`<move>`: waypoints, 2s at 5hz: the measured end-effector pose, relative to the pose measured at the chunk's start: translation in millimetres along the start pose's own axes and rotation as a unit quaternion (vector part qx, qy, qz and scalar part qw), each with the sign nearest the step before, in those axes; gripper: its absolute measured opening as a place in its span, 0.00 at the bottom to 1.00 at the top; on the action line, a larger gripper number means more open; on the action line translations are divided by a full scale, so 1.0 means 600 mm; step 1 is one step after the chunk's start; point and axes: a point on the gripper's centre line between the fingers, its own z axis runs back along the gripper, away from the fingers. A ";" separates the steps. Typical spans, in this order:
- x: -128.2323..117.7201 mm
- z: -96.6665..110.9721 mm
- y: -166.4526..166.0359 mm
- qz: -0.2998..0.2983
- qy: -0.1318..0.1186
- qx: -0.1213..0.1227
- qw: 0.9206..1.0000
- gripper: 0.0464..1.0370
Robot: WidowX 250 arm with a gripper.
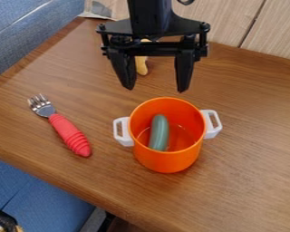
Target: Move the teddy bear to the top right side of the table
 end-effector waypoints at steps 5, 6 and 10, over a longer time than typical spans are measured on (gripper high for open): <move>0.190 -0.023 0.080 0.150 -0.022 0.006 0.988 0.96; 0.223 -0.044 0.102 0.176 -0.028 0.013 0.984 0.96; 0.247 -0.135 0.104 0.172 -0.022 0.074 0.982 0.71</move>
